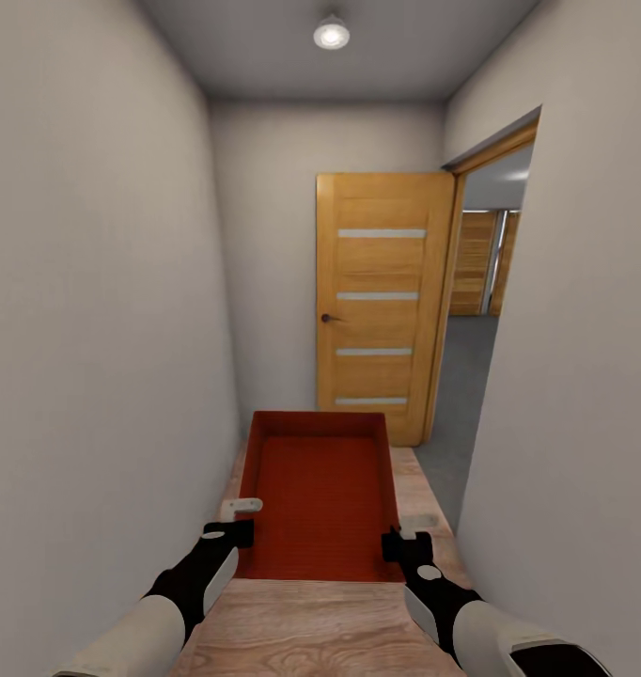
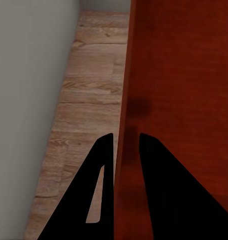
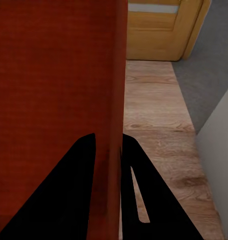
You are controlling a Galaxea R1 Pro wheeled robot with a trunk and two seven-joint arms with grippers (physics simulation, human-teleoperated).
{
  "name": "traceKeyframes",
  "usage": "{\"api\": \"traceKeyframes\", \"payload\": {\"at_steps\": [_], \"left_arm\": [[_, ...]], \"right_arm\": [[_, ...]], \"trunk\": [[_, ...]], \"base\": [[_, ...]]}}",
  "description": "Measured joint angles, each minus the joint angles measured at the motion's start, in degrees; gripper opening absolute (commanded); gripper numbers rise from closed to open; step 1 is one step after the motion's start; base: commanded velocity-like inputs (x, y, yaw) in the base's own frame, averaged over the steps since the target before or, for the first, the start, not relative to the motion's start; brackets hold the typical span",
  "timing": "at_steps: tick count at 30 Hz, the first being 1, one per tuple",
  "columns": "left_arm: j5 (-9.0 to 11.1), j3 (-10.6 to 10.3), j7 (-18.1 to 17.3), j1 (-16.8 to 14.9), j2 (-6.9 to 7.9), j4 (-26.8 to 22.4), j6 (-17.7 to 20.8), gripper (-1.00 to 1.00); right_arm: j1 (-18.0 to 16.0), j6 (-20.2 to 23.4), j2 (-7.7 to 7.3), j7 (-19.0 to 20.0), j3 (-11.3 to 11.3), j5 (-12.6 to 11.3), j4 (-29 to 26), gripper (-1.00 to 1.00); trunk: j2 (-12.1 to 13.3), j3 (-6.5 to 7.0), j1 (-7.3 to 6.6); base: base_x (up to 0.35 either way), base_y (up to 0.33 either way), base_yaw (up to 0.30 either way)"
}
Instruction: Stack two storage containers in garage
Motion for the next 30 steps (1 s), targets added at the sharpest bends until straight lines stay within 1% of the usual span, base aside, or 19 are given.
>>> {"api": "traceKeyframes", "payload": {"at_steps": [30], "left_arm": [[0.0, -0.4, 0.2, 0.0, 0.04, -0.5, 0.6, -1.0]], "right_arm": [[0.0, 0.0, 0.0, 0.1, -0.3, 0.0, 0.0, -1.0]], "trunk": [[0.0, 0.0, 0.0]], "base": [[0.322, 0.0, 0.0]]}}
